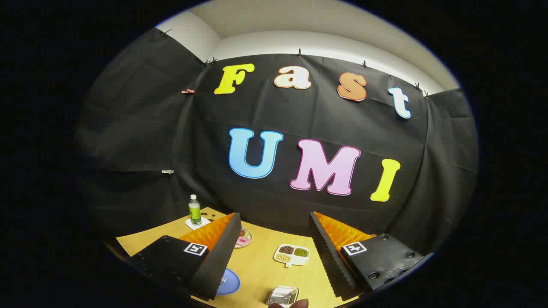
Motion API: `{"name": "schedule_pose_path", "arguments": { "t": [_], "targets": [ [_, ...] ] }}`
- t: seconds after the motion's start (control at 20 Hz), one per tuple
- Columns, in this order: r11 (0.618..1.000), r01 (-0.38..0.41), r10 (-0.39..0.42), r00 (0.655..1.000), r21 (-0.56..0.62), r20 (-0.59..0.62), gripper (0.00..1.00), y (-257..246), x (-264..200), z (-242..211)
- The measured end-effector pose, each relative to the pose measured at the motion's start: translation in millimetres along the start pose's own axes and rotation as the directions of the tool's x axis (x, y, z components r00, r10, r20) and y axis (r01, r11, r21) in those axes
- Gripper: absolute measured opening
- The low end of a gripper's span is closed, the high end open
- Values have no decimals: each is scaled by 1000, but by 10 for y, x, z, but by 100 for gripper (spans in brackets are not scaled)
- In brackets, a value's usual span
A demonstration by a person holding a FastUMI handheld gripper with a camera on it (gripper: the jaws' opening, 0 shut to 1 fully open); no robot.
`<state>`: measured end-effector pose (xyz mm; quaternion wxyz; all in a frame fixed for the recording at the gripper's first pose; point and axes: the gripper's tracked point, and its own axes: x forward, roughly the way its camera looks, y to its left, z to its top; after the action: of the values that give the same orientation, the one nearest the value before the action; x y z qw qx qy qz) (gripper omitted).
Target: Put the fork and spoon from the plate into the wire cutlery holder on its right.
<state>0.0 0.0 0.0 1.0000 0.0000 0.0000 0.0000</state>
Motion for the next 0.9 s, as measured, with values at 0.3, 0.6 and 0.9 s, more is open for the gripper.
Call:
{"name": "schedule_pose_path", "arguments": {
  "t": [0.3,0.6,0.9],
  "targets": [
    [1000,15,-15,1000,13,-1,98,-57,-22,-5],
    [998,64,-64,998,17,0,98,-221,-111,-15],
    [992,127,-126,992,17,-20,98,-415,-232,-102]
  ]
}}
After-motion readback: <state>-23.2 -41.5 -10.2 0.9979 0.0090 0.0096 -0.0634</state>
